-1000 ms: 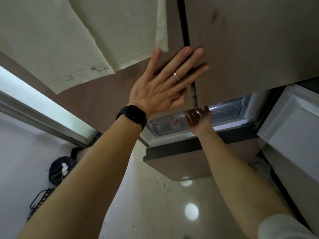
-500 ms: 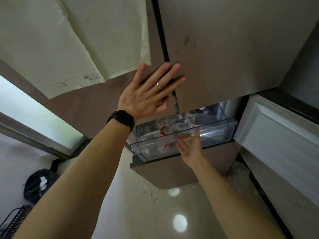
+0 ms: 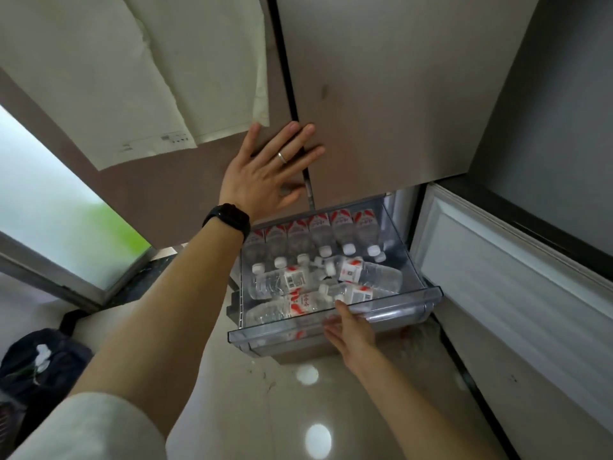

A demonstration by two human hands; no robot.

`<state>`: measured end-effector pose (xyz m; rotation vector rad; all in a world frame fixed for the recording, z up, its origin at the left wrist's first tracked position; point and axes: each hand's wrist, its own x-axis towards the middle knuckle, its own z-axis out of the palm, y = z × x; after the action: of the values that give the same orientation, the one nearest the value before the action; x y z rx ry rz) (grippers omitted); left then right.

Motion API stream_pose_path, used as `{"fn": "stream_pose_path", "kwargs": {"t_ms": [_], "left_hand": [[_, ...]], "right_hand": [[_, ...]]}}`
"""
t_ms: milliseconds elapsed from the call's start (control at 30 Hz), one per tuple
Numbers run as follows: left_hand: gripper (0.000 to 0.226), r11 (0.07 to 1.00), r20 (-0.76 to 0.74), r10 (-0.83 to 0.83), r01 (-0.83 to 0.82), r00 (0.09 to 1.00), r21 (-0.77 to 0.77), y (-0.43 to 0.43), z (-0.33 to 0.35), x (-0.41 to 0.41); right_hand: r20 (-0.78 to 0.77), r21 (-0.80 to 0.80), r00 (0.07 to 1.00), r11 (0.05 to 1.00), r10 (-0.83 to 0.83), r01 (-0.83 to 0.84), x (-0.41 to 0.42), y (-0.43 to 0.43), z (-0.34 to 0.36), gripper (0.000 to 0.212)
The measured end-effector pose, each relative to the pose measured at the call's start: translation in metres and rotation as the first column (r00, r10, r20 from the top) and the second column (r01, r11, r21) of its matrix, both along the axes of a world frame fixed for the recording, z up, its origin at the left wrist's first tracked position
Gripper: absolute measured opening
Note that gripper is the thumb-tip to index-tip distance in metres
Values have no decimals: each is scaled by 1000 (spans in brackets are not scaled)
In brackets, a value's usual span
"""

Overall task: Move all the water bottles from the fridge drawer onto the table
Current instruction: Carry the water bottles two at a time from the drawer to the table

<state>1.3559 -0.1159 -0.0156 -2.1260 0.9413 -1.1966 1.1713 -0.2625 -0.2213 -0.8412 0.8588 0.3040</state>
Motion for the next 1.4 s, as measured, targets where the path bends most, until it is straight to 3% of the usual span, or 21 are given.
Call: {"fn": "stream_pose_path", "kwargs": {"t_ms": [300,467,533,667,733,833,933,1000,1033,1100,1167,1233,1300,1400], "left_hand": [[74,996,-107,88,-89,990,-9,-4,4,-11],[72,978,-248,78,-123,966,-171,-23,-8,-32],[78,956,-359,93,-184,929,-228,-31,-17,-47],[71,872,-613,43,-328,789,-362,-25,-64,-85],[61,800,-725,1,-435,689,-413,-14,-95,-101],[55,710,-888,-36,-613,459,-346,2,-133,-107],[57,642,-965,-132,-722,228,-259,10,-159,-96],[61,673,-988,-133,-724,80,-150,12,-173,-85],[64,700,-993,-112,-706,33,-103,11,-179,-79],[70,752,-999,-52,-658,-2,-38,10,-189,-67],[76,812,-1000,24,-583,-11,26,9,-197,-55],[79,848,-995,101,-522,-12,92,7,-202,-47],[80,867,-983,180,-475,25,147,4,-206,-39],[78,892,-962,249,-413,112,183,0,-208,-32]], "right_hand": [[-2,-49,991,989,137,-137,-13,-16,14,34],[-45,-96,943,938,330,-333,-19,-35,24,35],[-67,-182,899,881,432,-437,-24,-42,32,35],[6,-499,775,673,632,-545,-29,-54,48,16],[60,-654,729,578,682,-488,-22,-59,56,8],[20,-854,702,378,712,-358,-2,-62,66,5],[-183,-934,644,74,743,-351,25,-55,65,14],[-465,-866,530,-240,709,-439,44,-47,53,37],[-568,-803,466,-332,679,-495,51,-44,44,48],[-620,-730,389,-320,681,-604,59,-35,25,67],[-622,-701,373,-279,688,-656,62,-28,11,83],[-665,-682,370,-325,649,-655,63,-25,4,90],[-667,-692,387,-337,637,-638,64,-27,5,83],[-597,-753,450,-270,664,-601,64,-30,9,54]]}}
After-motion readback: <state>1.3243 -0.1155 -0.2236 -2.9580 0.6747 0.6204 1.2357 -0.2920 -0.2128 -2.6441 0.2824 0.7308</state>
